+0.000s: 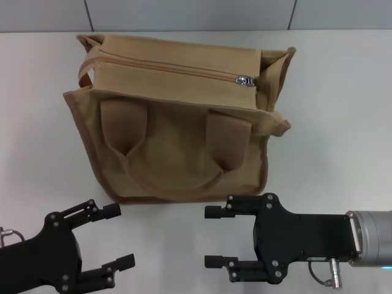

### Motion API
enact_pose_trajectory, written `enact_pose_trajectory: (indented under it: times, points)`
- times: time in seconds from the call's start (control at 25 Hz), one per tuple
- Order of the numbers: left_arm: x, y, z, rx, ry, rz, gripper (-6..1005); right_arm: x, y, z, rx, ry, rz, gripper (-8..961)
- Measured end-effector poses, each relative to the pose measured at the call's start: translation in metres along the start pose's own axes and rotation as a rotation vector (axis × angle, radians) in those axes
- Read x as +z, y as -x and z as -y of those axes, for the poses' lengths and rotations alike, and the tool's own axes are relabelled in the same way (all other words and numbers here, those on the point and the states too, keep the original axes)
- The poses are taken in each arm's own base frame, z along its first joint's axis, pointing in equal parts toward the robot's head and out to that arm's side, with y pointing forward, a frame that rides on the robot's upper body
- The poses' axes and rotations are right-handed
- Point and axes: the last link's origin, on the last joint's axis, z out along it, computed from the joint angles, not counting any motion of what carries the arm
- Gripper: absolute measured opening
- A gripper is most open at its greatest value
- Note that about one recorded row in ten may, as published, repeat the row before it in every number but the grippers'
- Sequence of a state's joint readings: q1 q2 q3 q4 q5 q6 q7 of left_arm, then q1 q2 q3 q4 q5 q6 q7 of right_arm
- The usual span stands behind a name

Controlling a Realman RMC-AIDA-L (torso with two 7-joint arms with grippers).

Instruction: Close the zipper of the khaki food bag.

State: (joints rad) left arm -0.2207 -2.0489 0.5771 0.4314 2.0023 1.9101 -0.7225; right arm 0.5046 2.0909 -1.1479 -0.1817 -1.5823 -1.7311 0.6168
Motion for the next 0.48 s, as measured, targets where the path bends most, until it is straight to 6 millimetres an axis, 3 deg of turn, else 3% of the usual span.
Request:
enact_pose_trajectory:
  times: [0.48]
  points:
    - [0.0005,0.0033,-0.0060,-0.010,-0.007,-0.004,784,-0.0004,-0.0018,-0.0020,0.014,-0.009,0.002,642]
